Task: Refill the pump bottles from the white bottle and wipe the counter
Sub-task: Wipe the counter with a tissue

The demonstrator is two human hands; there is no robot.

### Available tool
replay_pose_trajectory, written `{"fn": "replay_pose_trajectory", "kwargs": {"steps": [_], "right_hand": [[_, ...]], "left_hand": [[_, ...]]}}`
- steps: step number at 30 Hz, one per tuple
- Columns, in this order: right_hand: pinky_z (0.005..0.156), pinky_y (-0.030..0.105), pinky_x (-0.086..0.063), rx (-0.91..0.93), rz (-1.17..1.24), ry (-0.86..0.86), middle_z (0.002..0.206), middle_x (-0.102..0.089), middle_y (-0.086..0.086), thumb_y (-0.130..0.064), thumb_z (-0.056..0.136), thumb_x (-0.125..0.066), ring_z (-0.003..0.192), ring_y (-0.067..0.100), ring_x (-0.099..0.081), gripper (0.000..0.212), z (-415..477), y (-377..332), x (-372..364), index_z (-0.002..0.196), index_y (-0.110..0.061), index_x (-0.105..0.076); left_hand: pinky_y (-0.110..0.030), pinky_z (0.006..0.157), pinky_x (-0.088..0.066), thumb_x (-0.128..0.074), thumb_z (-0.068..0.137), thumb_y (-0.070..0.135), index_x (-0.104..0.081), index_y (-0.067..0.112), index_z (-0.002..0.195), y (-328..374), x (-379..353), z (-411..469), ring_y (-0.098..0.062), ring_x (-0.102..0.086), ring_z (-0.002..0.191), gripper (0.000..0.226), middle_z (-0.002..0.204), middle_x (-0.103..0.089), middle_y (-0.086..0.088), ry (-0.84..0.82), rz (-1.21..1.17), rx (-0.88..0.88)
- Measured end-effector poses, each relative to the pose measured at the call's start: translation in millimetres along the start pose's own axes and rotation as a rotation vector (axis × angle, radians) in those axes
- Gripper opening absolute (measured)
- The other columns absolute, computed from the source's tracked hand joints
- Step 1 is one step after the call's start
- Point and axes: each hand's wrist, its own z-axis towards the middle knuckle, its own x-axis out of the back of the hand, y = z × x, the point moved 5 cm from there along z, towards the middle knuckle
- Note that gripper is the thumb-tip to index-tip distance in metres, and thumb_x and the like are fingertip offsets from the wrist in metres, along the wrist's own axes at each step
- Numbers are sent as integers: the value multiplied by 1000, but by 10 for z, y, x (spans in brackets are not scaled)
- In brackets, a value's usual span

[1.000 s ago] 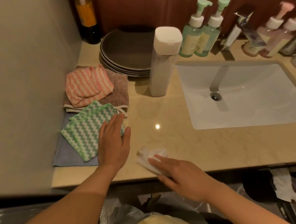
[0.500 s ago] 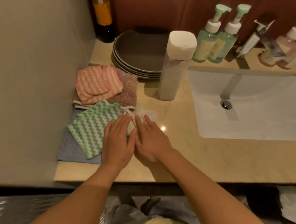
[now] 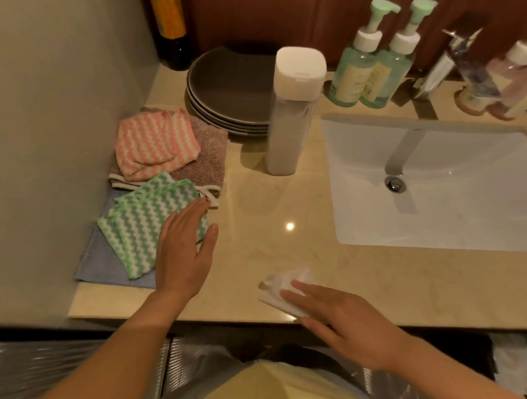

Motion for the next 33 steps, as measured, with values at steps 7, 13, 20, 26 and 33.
{"fn": "replay_pose_trajectory", "kwargs": {"steps": [7, 13, 20, 26, 33], "right_hand": [[107, 26, -30, -81, -98, 80, 156, -16, -8, -57, 96, -24, 139, 13, -29, 57, 142, 514, 465, 148, -40, -11], [109, 37, -28, -156, -69, 187, 158, -8, 0, -52, 98, -28, 142, 22, -22, 63, 884, 337, 612, 151, -29, -4], [106, 32, -30, 85, -74, 157, 156, -21, 5, -48, 97, -33, 141, 22, -21, 64, 1057, -146, 242, 151, -21, -13], [114, 31, -21, 174, 13, -19, 158, -11, -4, -58, 94, -21, 144, 18, -17, 59, 625, 90, 194, 148, -37, -14], [109, 16, -10, -15, -26, 96, 155, -12, -16, -51, 98, -28, 142, 5, -14, 51, 753, 845, 820, 145, -46, -12]], "left_hand": [[-48, 106, -35, -42, 89, 49, -50, 13, 133, 234, 21, 145, -23, -43, 127, 58, 136, -50, -7, 161, -271, 225], [-26, 104, -33, -67, 87, 25, -37, 20, 140, 857, -120, 595, -6, -36, 124, 62, 136, -38, 9, 143, -375, 238], [-28, 106, -24, -78, 77, 26, -13, 23, 149, 1299, -242, 1174, -17, -23, 141, 97, 156, -22, 1, 70, -434, 205], [-25, 98, -32, -82, 70, 17, -18, 21, 148, 1432, -366, 1432, -4, -34, 125, 101, 145, -38, 5, 73, -536, 202], [-1, 72, -38, -86, 64, 18, -38, 41, 113, 1277, -267, 1420, 16, -46, 93, 73, 104, -47, 29, 102, -542, 187]]}}
